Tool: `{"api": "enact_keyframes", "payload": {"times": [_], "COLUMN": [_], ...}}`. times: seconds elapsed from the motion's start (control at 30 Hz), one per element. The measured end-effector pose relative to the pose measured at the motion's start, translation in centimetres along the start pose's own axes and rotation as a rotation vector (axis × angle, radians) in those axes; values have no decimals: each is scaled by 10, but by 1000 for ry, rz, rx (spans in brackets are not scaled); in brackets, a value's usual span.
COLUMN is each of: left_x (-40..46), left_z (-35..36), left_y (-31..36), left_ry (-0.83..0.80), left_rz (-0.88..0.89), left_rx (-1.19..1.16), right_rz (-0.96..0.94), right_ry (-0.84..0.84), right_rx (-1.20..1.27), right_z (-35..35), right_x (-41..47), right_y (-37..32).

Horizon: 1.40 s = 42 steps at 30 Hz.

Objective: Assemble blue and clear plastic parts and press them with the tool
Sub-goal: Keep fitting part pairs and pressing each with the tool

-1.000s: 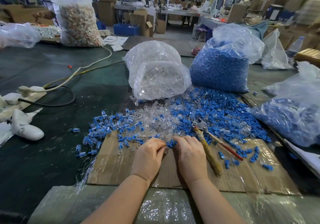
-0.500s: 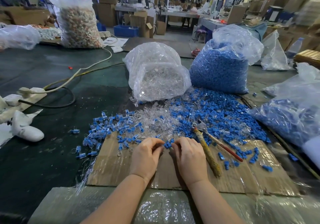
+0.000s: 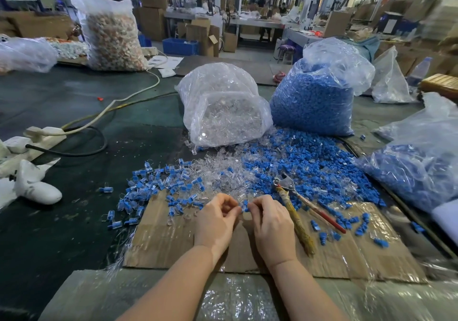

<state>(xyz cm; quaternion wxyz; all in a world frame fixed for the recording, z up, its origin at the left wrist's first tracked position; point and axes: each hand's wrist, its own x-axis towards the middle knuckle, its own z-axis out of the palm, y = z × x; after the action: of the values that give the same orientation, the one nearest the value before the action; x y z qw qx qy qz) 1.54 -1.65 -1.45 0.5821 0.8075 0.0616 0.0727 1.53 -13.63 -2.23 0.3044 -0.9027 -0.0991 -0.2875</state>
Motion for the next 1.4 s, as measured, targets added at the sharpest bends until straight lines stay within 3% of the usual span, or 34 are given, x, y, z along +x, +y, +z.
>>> {"api": "enact_keyframes", "payload": {"times": [0.33,0.97,1.4], "left_x": [-8,-8,-9], "left_z": [-1,-1,0], "left_y": [-4,-8,-7], "left_ry": [-24,15,97], "left_rz": [73,16,70], "left_rx": [101,-113,22], "right_rz": [11,-171,-24], "right_ry": [-59,-25,-108], "right_rx": [40,-133,-173], "right_z": [0,-4,-3], "right_x": [0,0,-1], "right_y": [1,-6,-4]}}
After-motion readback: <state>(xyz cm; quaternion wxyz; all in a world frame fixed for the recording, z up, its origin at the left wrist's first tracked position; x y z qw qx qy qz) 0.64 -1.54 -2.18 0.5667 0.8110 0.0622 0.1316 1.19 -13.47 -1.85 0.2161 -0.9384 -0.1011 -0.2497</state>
